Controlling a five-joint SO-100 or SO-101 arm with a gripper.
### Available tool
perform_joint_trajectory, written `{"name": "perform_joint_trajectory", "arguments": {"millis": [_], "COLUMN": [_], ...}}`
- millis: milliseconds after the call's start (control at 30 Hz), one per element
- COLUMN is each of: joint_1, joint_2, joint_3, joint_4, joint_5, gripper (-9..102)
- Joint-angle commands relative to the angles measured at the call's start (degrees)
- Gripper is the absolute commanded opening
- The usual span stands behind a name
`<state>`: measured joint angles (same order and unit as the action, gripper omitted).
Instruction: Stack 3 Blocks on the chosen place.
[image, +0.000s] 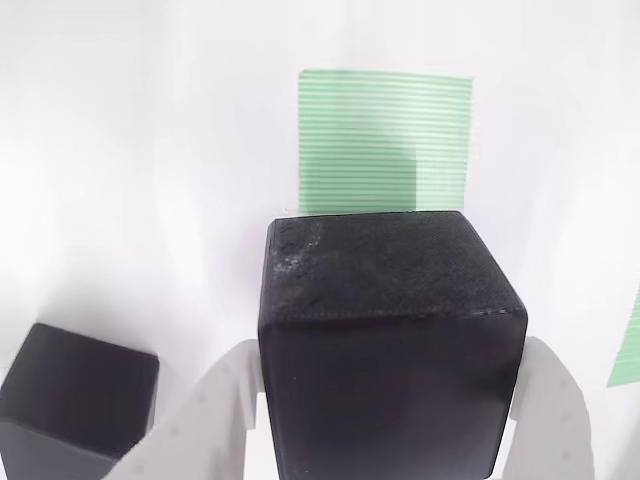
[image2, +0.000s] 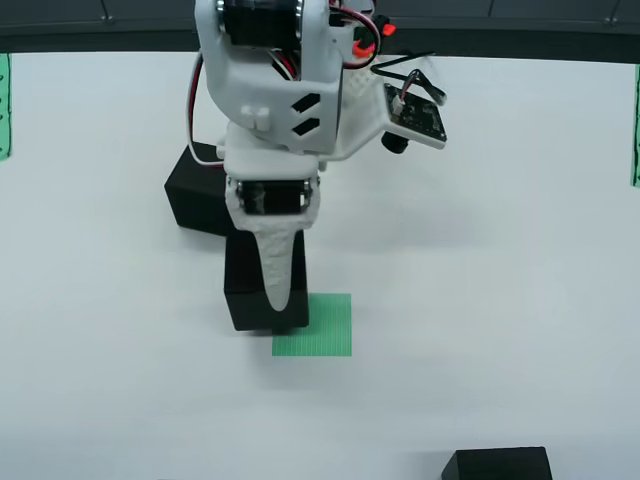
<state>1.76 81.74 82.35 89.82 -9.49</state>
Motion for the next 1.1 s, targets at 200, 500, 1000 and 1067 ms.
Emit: {"name": "perform_joint_trajectory", "arguments": {"millis": [200,500,1000,1067], "joint_1": [-1.67,-4.57,-4.48,-4.31], "joint_2": [2.37,-1.93,-6.06,-6.24], "joint_3": [-1.67,-2.99,-6.15,-6.15], "joint_4": [0.26,-0.88,-1.49,-1.85], "joint_5": [3.6,5.89,6.33,6.33], "gripper": [25,25,25,25]}}
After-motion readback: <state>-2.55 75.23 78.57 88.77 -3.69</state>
